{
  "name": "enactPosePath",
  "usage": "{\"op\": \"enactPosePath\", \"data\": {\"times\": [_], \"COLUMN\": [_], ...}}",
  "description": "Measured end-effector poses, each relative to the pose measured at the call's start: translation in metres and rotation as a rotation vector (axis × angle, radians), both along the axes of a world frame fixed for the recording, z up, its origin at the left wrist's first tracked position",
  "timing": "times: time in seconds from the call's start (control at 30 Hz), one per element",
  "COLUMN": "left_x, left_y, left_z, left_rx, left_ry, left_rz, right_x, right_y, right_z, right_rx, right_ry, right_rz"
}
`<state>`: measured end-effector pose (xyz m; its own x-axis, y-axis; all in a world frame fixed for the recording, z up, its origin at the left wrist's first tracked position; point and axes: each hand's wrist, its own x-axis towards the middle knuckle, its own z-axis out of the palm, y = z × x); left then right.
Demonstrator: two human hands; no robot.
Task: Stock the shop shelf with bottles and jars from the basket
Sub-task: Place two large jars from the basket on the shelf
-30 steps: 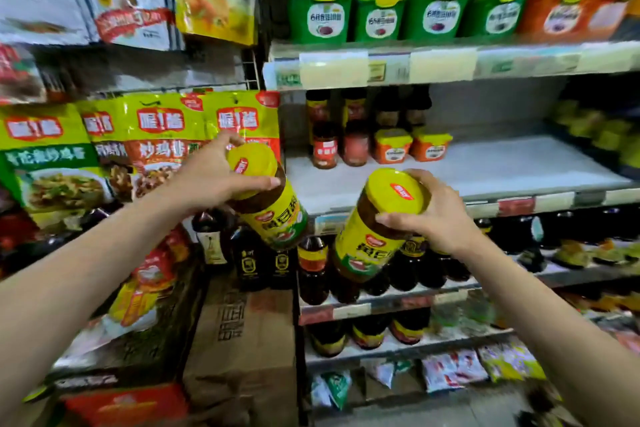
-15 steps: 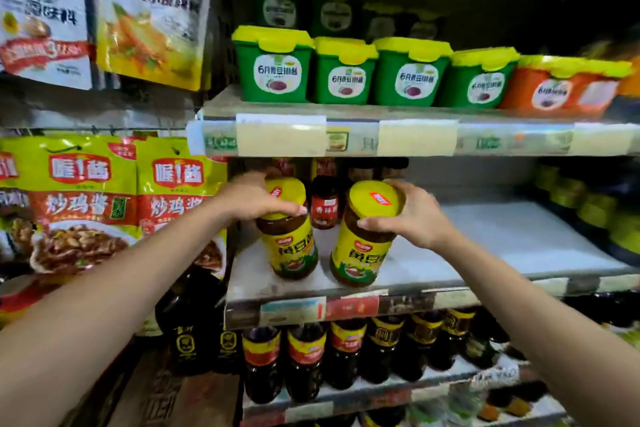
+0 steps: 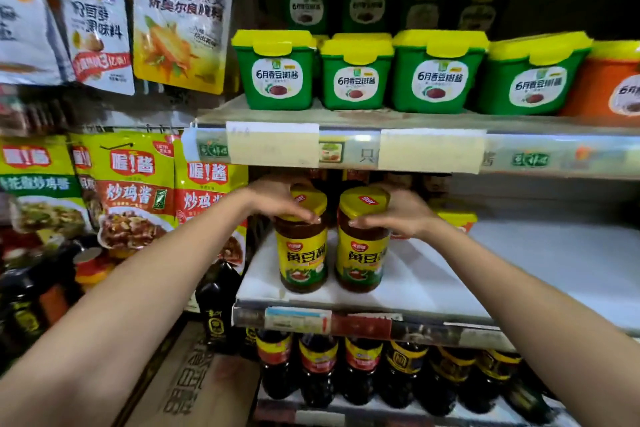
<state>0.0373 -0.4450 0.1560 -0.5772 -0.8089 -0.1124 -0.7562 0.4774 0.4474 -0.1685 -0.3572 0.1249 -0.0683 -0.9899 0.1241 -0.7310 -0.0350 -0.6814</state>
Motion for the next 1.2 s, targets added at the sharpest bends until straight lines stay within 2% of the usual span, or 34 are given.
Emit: {"op": "enactPosePath", "data": {"times": [0.17, 0.27, 0.33, 0.43, 0.53, 0.57, 0.63, 0.73, 1.2], "left_x": [0.003, 0.005, 0.006, 0.012, 0.025, 0.029, 0.029, 0.019, 0.021], "left_y": [-0.013, -0.021, -0.027, -0.021, -0.004, 0.003, 0.013, 0.015, 0.000], "left_z": [-0.002, -0.007, -0.011, -0.024, -0.067, -0.088, -0.127, -0.156, -0.168], "left_rx": [0.143, 0.132, 0.064, -0.027, 0.110, 0.162, 0.181, 0.110, 0.035], "left_ry": [-0.001, 0.036, 0.091, 0.319, 0.690, 0.747, 0.709, 0.672, 0.674], "left_rz": [-0.052, -0.075, -0.074, -0.039, 0.062, 0.113, 0.177, 0.207, 0.163], "right_x": [0.003, 0.003, 0.002, 0.002, 0.010, 0.014, 0.021, 0.027, 0.034], "right_y": [-0.016, -0.021, -0.020, -0.008, 0.011, 0.014, 0.014, 0.005, -0.003], "right_z": [-0.007, -0.012, -0.020, -0.049, -0.091, -0.103, -0.117, -0.118, -0.125], "right_rx": [-0.024, -0.050, -0.116, -0.191, -0.069, -0.047, -0.078, -0.104, -0.142], "right_ry": [-0.114, -0.110, -0.190, -0.427, -0.436, -0.403, -0.350, -0.345, -0.424], "right_rz": [0.027, 0.035, 0.003, -0.066, -0.062, -0.078, -0.131, -0.197, -0.295]}}
